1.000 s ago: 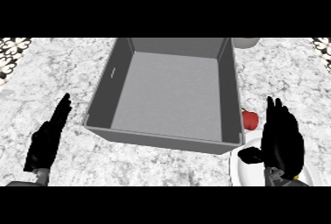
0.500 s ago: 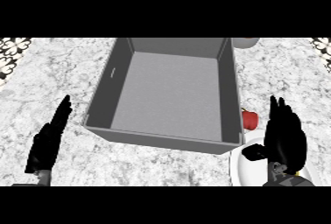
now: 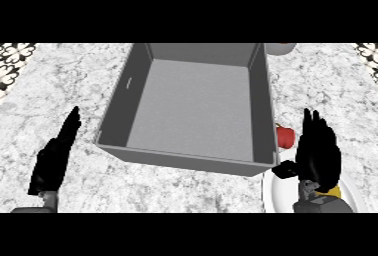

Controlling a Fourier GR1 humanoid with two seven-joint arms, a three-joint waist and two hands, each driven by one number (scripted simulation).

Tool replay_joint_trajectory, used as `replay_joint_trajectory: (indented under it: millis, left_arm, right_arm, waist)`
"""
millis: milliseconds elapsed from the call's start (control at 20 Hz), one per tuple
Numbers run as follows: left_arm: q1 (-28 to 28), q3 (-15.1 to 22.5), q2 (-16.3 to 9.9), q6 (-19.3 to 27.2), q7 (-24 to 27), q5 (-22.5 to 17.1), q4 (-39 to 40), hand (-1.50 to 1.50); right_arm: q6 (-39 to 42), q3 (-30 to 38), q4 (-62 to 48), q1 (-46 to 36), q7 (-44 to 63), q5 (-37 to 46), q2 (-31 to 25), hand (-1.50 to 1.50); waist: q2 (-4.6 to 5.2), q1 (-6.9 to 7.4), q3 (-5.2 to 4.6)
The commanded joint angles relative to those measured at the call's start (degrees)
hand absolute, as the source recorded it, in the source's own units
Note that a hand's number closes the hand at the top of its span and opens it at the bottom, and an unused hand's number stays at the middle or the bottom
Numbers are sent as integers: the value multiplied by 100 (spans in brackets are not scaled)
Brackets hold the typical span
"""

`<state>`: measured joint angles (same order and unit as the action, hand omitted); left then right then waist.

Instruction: Pick the bell pepper from the plate and place it in the cardboard box

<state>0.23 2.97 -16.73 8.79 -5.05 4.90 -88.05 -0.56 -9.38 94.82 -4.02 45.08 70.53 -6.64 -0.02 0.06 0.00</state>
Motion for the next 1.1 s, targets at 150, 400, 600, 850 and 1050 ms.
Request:
replay_joint_trajectory:
  millis: [150,400,600,850,1050]
  left_arm:
    - [-650,-362,88,-312,22,16,621,0]
    - [464,-281,235,-334,90,314,-392,0]
    - [-106,-329,449,-280,22,512,182,0]
    - [376,-295,484,-424,-3,538,-465,0]
    - [-355,-410,458,-442,-431,541,-130,0]
  right_arm:
    - [-279,296,-845,-498,-291,12,85,-150]
    - [-180,381,-636,-341,-289,-3,141,-150]
    - [-85,234,-645,-205,-293,151,193,-150]
    - [-250,628,-1406,-616,-661,-217,154,150]
    - [-524,597,-1485,-965,-553,294,-36,150]
  waist:
    - [10,-7,0]
    - [-2,14,0]
    - [0,-6,-1]
    - [2,18,0]
    - [7,5,0]
